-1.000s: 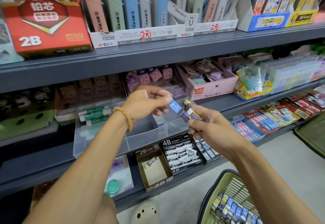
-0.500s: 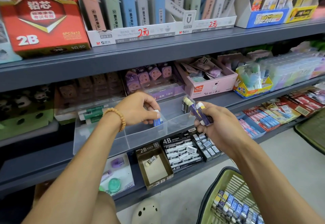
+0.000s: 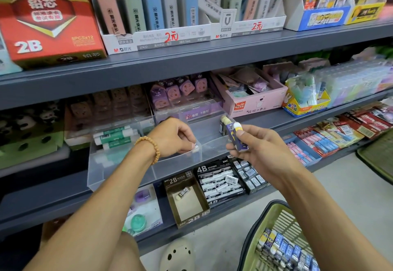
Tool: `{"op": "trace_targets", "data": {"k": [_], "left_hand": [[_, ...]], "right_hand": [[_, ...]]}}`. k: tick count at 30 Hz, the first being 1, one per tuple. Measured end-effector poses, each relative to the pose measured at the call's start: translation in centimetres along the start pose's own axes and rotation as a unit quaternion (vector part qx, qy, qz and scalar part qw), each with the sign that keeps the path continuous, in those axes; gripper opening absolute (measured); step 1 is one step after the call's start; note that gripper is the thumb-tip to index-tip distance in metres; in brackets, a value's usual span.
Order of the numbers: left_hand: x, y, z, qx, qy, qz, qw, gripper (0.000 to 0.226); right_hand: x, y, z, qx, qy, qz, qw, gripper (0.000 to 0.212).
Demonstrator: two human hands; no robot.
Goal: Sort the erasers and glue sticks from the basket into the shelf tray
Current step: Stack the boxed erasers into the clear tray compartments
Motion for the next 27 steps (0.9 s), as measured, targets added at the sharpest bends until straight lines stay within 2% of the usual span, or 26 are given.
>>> {"op": "trace_targets", "data": {"k": [3, 5, 8, 11, 13, 15, 18, 21, 23, 27], "left_hand": [[-0.4, 0.3, 0.1, 0.006, 0.012, -0.028, 1.000, 0.005], [-1.2, 1.0, 0.2, 0.023, 0.053, -0.047, 0.997, 0.011], [-1.7, 3.0, 0.5, 0.061, 0.115, 0.018, 0.991, 0.016], [0.1, 5.0, 0.6, 0.081, 0.061, 0.134, 0.986, 0.004], [1.2, 5.9, 0.6, 0.102, 0.025, 0.137, 0.985, 0.013], [1.7, 6.4, 0.3, 0.111, 0.005, 0.155, 0.982, 0.010], [1.5, 6.1, -0.2, 0.082, 0.009, 0.274, 0.958, 0.010], [1.6, 5.4, -0.7, 0.043, 0.026, 0.372, 0.927, 0.013], [2.0, 5.4, -0.9, 0.040, 0.024, 0.372, 0.927, 0.017], [2.5, 6.4, -1.0, 0.074, 0.017, 0.307, 0.949, 0.023]], "right_hand": [[0.0, 0.2, 0.2, 0.008, -0.009, 0.013, 1.000, 0.022], [0.0, 0.2, 0.3, 0.010, -0.010, 0.011, 1.000, 0.023], [0.2, -0.1, 0.3, 0.004, -0.009, -0.005, 1.000, 0.024], [0.6, -0.4, 0.3, -0.005, -0.017, -0.020, 1.000, 0.022], [1.0, -0.8, 0.4, -0.010, -0.027, -0.029, 0.999, 0.020], [1.2, -1.2, 0.4, -0.019, -0.025, -0.042, 0.999, 0.016], [0.5, -1.5, 0.2, -0.025, 0.016, -0.117, 0.993, 0.009], [-0.4, -1.4, -0.1, -0.012, 0.058, -0.185, 0.981, 0.019], [-0.7, -1.4, -0.2, -0.009, 0.066, -0.190, 0.980, 0.022], [-1.0, -1.6, -0.4, -0.027, 0.072, -0.148, 0.986, 0.021]]}}
Point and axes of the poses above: each hand's wrist, its own z-axis away from the middle knuckle, its own x-axis out of the palm, y = z × x, the point moved 7 cm from there along -z, towards the middle knuckle, and after that the axes turned 4 degrees about y, right-handed, at the moved point
